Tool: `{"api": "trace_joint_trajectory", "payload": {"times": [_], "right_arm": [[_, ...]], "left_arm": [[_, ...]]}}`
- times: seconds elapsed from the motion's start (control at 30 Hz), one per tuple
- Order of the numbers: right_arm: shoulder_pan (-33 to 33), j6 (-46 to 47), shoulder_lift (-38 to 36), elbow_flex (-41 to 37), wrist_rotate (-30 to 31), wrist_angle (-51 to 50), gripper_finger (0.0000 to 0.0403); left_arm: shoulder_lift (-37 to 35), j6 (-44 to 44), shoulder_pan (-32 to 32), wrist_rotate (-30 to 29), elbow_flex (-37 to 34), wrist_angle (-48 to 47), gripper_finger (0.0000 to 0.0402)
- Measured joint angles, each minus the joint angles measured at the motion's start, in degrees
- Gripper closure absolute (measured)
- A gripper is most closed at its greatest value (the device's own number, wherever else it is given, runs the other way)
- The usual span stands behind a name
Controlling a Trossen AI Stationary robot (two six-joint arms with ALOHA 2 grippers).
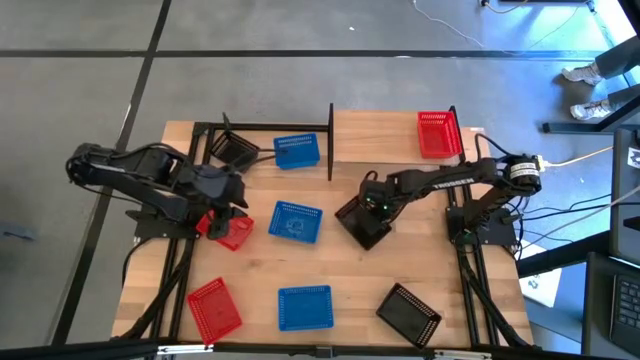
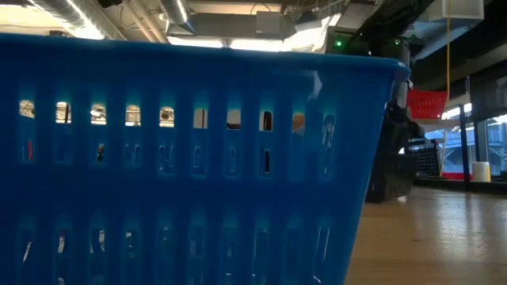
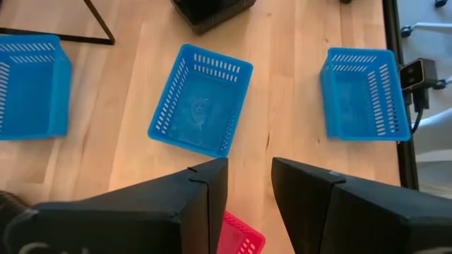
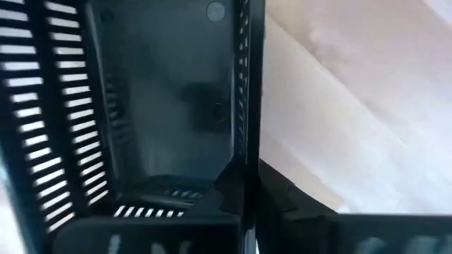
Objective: Stack baskets on shelf by color
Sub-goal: Put the middle right black bin on the shelf
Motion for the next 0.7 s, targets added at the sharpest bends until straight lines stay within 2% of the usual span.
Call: {"api": "trace_joint_trajectory", "payload": {"times": [0.17,0.4,0.57,0.7], "right_arm": [[0.02,2.65,0.04,6.53,-2.76,-7.57,0.0399],[0.92,2.42,0.04,26.1,-2.42,-27.18,0.04],[0.86,5.31,0.02,40.56,3.56,-39.38,0.0401],[-1.99,6.49,-0.02,48.13,8.83,-45.9,0.0401]], "left_arm": [[0.06,0.04,0.0,-0.04,0.0,0.02,0.0299],[0.1,0.07,0.01,-0.06,0.0,0.02,0.0299],[0.1,0.08,0.0,-0.11,0.0,0.02,0.0299],[0.1,3.42,0.0,-1.15,0.0,1.1,0.0299]]}}
